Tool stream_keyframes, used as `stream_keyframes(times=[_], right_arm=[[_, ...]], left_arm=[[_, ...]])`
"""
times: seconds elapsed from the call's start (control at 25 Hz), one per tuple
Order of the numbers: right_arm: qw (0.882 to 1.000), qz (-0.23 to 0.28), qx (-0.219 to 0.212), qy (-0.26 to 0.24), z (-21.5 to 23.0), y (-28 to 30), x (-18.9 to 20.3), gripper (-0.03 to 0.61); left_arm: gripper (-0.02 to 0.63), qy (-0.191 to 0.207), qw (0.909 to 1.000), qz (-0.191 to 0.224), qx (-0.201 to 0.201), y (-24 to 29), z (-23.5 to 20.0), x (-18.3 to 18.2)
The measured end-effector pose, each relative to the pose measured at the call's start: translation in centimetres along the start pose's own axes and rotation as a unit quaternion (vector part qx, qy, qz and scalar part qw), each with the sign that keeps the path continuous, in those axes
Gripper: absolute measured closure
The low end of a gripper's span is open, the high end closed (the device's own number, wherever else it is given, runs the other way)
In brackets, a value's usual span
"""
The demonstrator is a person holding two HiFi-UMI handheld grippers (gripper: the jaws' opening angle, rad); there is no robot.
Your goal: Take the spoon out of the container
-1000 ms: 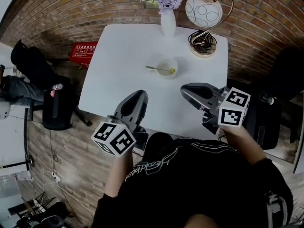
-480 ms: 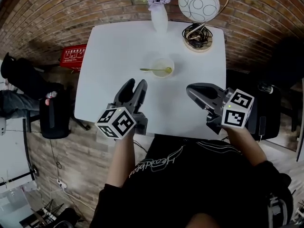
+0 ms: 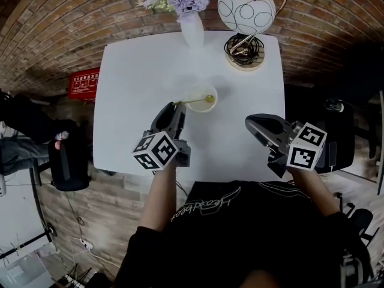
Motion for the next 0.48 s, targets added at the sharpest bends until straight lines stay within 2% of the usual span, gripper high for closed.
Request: stream_keyframes(times=[0.48], right_arm=[[1.0, -0.009, 0.01, 0.009, 0.7, 0.5, 1.2, 0.581]], left_arm=[[0.598, 0.004, 0.9999, -0.009, 0.005, 1.6, 0.1, 0.4]])
Point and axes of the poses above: the fingertips, and each gripper's own axes: y forward along the fingers, z to its right, x out of its underside, the point moved 4 cm from there along -y, backward along the fingers, and after that the axes turned 13 degrees about -y, right-handed, at the moved point
